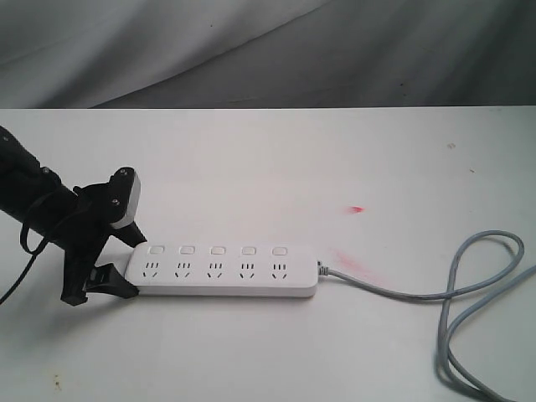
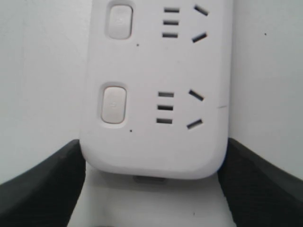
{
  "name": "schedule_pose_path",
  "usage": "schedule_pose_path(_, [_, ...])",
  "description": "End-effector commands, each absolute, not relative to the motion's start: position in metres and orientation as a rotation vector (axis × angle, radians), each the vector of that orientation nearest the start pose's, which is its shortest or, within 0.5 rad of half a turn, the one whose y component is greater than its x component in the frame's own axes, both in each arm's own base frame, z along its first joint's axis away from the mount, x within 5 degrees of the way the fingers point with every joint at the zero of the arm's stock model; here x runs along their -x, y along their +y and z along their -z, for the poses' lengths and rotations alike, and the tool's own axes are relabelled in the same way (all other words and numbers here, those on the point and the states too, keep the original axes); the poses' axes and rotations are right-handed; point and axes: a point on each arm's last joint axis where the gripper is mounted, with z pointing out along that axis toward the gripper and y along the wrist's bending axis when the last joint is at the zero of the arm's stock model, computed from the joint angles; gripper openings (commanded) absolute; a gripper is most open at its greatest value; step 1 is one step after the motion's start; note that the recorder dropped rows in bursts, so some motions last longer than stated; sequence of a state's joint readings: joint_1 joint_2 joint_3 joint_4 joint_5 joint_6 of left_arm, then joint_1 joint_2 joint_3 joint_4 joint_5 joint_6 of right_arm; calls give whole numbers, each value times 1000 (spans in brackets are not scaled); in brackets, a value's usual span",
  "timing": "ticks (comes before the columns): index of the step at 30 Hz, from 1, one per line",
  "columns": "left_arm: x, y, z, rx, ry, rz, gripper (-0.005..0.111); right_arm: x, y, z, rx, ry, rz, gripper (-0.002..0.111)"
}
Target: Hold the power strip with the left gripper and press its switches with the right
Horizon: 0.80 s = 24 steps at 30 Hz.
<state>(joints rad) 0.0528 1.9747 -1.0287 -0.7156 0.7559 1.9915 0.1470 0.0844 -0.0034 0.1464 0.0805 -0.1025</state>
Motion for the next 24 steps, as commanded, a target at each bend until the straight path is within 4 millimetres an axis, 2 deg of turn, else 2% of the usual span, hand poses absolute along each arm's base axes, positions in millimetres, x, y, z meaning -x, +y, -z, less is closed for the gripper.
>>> schedule_pose_path(1, [-339,-25,-111,-1751,2085,384,40,-62,10,-201,96,1647,-140,0])
schedule_pose_path(8, [-342,-29,-113,-1656,2101,414,40,-62,10,-201,96,1647,-140,0])
schedule_pose_path(24, [-342,-29,-113,-1656,2101,414,40,-62,10,-201,96,1647,-140,0])
